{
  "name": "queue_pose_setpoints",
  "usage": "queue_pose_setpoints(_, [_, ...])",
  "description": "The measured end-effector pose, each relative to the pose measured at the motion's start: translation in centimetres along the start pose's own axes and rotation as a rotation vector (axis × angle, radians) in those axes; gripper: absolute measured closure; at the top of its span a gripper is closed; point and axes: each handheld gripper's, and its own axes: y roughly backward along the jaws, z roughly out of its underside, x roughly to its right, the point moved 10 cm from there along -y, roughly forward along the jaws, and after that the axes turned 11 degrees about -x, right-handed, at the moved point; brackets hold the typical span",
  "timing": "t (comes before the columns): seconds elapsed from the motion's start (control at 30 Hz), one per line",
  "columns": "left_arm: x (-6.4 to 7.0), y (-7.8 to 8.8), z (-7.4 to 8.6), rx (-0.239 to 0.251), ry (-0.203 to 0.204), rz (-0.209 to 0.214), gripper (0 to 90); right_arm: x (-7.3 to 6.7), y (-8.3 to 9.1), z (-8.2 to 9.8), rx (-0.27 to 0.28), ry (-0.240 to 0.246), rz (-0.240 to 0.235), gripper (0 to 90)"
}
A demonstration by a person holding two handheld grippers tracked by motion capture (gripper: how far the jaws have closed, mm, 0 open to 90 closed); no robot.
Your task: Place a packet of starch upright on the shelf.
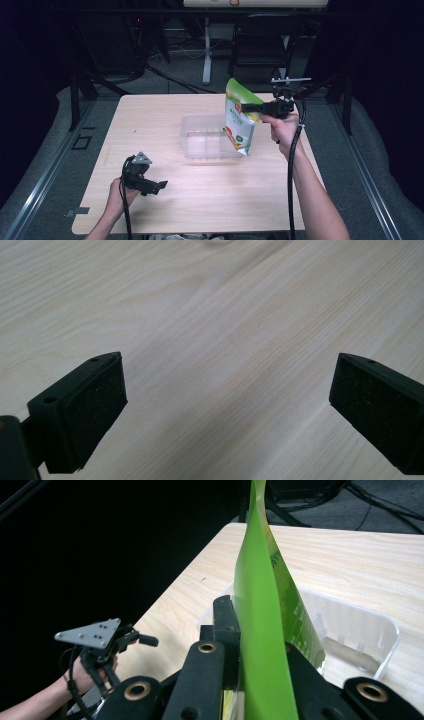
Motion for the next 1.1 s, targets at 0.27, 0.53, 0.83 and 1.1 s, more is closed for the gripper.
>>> queue_pose_setpoints(0.27, [0.0, 0.0, 0.0, 0.000, -0.002, -0.001, 1.7, 1.0, -0.8, -0.6, 0.023, -0.036, 0.029, 90.0])
queue_pose_setpoints(0.53, [0.0, 0.0, 0.0, 0.000, -0.001, 0.000, 1.7, 1.6, -2.2, -0.8, 0.039, -0.067, 0.050, 90.0])
queue_pose_setpoints(0.83, [0.0, 0.0, 0.0, 0.002, -0.001, 0.003, 1.7, 1.8, -3.8, -0.8, 0.074, -0.087, 0.083, 90.0])
queue_pose_setpoints(1.1, [0.1, 0.1, 0.0, 0.003, -0.003, 0.005, 1.7, 2.5, -5.0, -0.7, 0.134, -0.135, 0.105, 90.0])
